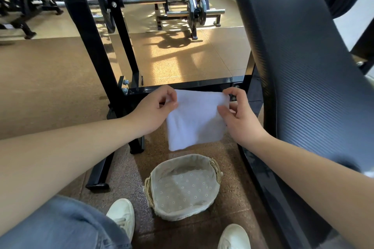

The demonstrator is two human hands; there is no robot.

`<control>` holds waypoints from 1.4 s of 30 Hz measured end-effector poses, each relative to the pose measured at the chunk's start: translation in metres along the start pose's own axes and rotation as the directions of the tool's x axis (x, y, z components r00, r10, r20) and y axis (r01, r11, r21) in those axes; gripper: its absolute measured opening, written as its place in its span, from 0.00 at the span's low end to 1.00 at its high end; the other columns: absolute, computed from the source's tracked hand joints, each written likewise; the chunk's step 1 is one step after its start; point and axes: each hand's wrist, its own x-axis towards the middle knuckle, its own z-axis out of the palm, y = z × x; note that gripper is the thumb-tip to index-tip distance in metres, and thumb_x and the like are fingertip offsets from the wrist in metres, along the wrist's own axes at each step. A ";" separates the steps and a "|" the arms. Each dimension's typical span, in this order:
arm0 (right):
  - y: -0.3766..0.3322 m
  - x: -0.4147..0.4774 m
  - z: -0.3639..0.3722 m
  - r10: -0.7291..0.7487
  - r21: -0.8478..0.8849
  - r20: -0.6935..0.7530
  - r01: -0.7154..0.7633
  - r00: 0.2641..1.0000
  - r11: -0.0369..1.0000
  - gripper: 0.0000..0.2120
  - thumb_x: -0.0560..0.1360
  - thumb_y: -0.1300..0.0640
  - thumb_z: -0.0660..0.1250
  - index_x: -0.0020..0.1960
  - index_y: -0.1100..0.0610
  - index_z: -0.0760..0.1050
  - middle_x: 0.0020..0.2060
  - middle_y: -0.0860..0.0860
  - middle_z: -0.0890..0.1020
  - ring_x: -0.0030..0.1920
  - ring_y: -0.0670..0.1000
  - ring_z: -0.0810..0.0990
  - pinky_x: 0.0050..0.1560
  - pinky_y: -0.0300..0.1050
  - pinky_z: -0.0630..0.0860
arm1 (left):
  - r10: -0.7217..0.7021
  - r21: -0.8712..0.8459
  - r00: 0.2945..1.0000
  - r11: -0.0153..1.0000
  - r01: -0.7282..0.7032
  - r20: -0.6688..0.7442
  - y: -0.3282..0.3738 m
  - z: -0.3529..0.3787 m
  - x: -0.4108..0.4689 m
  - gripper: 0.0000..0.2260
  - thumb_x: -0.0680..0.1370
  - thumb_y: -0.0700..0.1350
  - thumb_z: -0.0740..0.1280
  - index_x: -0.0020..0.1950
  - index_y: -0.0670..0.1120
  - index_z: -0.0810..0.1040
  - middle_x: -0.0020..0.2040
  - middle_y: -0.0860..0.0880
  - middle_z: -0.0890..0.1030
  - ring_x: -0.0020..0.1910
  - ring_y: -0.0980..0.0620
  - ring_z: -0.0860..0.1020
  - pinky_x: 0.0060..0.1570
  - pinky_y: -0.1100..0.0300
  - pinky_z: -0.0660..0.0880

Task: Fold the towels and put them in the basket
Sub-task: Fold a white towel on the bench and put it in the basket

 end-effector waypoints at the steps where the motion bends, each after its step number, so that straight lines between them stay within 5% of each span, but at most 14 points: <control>1: 0.000 0.000 0.001 -0.030 -0.033 0.006 0.030 1.000 0.999 0.17 0.84 0.57 0.61 0.56 0.32 0.67 0.57 0.57 0.80 0.40 0.54 0.81 0.38 0.49 0.77 | 0.011 0.026 1.000 1.000 -0.011 -0.011 0.000 0.000 0.001 0.17 0.82 0.38 0.63 0.42 0.60 0.75 0.40 0.60 0.79 0.37 0.61 0.74 0.41 0.63 0.70; 3: 0.001 -0.001 0.003 -0.114 -0.111 0.029 0.116 0.993 0.987 0.17 0.84 0.59 0.60 0.56 0.35 0.72 0.69 0.56 0.73 0.47 0.50 0.80 0.45 0.44 0.76 | -0.013 0.029 1.000 0.999 0.013 -0.007 -0.001 0.001 0.000 0.20 0.82 0.35 0.60 0.41 0.59 0.79 0.41 0.67 0.81 0.37 0.62 0.77 0.41 0.63 0.70; 5: 0.003 0.000 0.004 -0.170 -0.169 0.079 0.181 0.982 0.969 0.14 0.84 0.58 0.61 0.60 0.40 0.77 0.78 0.47 0.62 0.67 0.45 0.74 0.61 0.39 0.72 | -0.044 -0.010 0.999 0.999 0.044 0.001 -0.001 0.001 -0.002 0.19 0.83 0.37 0.60 0.46 0.60 0.82 0.49 0.63 0.84 0.45 0.54 0.80 0.46 0.62 0.73; 7: 0.005 0.000 0.003 -0.177 -0.207 0.148 0.205 0.973 0.957 0.15 0.82 0.56 0.65 0.66 0.42 0.77 0.78 0.39 0.58 0.74 0.43 0.66 0.67 0.40 0.69 | -0.064 -0.033 0.998 0.997 0.064 0.018 -0.003 0.001 -0.002 0.15 0.83 0.41 0.62 0.51 0.61 0.82 0.50 0.55 0.84 0.42 0.48 0.79 0.45 0.61 0.72; 8: 0.006 0.000 0.003 -0.174 -0.227 0.175 0.212 0.969 0.951 0.18 0.81 0.55 0.68 0.69 0.44 0.76 0.77 0.36 0.57 0.76 0.41 0.62 0.71 0.42 0.67 | -0.064 -0.035 0.997 0.997 0.066 0.038 -0.004 0.000 -0.003 0.13 0.82 0.43 0.65 0.52 0.62 0.82 0.50 0.57 0.84 0.37 0.52 0.78 0.43 0.64 0.72; 11: 0.008 0.001 0.003 -0.193 -0.300 0.214 0.253 0.958 0.920 0.27 0.78 0.59 0.72 0.75 0.50 0.72 0.76 0.38 0.60 0.73 0.31 0.56 0.72 0.29 0.56 | -0.051 0.000 0.992 0.999 0.051 0.116 -0.003 0.000 -0.004 0.13 0.77 0.47 0.74 0.56 0.64 0.79 0.55 0.67 0.79 0.44 0.65 0.78 0.50 0.65 0.75; 17: 0.010 0.001 0.004 -0.257 -0.364 0.171 0.303 0.951 0.881 0.24 0.78 0.65 0.69 0.72 0.53 0.75 0.70 0.39 0.71 0.67 0.32 0.64 0.65 0.19 0.56 | -0.089 0.092 0.986 0.993 0.077 0.138 0.001 0.005 -0.006 0.25 0.71 0.47 0.78 0.62 0.65 0.75 0.59 0.51 0.78 0.48 0.44 0.81 0.51 0.42 0.80; 25: 0.014 -0.002 0.014 -0.261 -0.519 0.124 0.287 0.957 0.805 0.31 0.71 0.61 0.76 0.73 0.56 0.73 0.67 0.52 0.71 0.67 0.53 0.72 0.66 0.39 0.63 | -0.087 0.249 0.983 0.967 0.045 0.159 0.003 0.005 0.000 0.31 0.67 0.49 0.80 0.62 0.68 0.68 0.63 0.53 0.73 0.53 0.54 0.75 0.46 0.55 0.76; 36: 0.010 -0.003 0.016 -0.228 -0.578 0.093 0.239 0.969 0.780 0.23 0.74 0.69 0.68 0.68 0.57 0.75 0.66 0.56 0.74 0.62 0.60 0.76 0.58 0.44 0.71 | 0.013 0.509 0.980 0.853 -0.113 0.196 -0.005 0.009 -0.004 0.28 0.74 0.47 0.73 0.70 0.58 0.65 0.50 0.51 0.73 0.46 0.49 0.75 0.43 0.53 0.75; 42: 0.012 -0.002 0.008 -0.209 -0.574 0.115 0.236 0.971 0.784 0.21 0.74 0.62 0.70 0.65 0.53 0.77 0.60 0.52 0.78 0.61 0.55 0.73 0.60 0.48 0.70 | 0.055 0.585 0.971 0.790 -0.184 0.231 -0.009 0.009 -0.007 0.26 0.76 0.52 0.68 0.72 0.60 0.63 0.45 0.55 0.74 0.41 0.54 0.75 0.36 0.59 0.71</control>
